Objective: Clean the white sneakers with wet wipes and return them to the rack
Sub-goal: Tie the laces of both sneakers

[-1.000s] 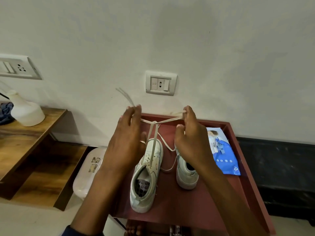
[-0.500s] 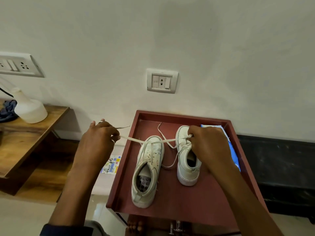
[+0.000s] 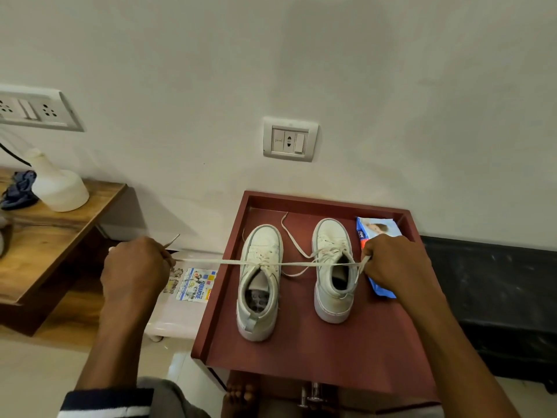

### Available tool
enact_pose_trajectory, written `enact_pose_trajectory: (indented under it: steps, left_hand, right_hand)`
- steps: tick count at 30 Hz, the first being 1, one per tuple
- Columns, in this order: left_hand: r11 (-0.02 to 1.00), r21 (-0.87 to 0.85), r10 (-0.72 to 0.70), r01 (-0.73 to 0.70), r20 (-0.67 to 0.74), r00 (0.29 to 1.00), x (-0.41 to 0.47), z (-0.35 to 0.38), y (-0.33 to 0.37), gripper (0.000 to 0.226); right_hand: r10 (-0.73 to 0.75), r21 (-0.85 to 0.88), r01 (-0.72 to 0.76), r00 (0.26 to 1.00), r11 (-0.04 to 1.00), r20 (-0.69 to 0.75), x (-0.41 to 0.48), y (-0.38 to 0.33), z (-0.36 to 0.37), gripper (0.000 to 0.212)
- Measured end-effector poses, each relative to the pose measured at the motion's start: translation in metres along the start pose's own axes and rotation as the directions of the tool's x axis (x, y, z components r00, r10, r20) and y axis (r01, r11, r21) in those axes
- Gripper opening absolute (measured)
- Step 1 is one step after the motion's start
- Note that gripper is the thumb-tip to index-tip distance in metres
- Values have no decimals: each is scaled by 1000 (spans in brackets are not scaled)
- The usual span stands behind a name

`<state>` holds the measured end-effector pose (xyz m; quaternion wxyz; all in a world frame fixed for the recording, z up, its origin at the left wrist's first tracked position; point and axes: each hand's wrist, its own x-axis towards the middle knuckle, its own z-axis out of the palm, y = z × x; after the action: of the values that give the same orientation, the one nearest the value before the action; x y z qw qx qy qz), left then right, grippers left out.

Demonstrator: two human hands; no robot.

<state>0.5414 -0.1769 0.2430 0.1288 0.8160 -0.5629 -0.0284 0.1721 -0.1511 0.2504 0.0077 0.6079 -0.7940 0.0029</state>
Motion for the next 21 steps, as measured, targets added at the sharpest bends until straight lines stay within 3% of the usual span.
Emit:
enact_pose_trajectory:
  steps: [3,9,15,19,21]
  left_hand:
    - [1000,17,21,-22,34,999,3,4,-4,13]
    - [976,-52,216,-209,201,956,7,10,1,14]
    - [936,38,334,-349,212,918,1,4,8,37]
    - [885,-168,449,-434,67,891,-2,3,20,29]
    - [835,-275,516,-476,95,851,-8,5,35,30]
  right_hand:
    - [23,11,-24,999,1000,46,0,-3,0,18]
    - [91,-33,-90,995,995,32,-1,-6,-3,14]
    - [-17,51,8,986,999,169,-3,-16,-15,16]
    - [-86,236,83,996,968,0,-3,-31,-11,14]
    - [-185,375,213,977,902,-108,-5,-46,-10,20]
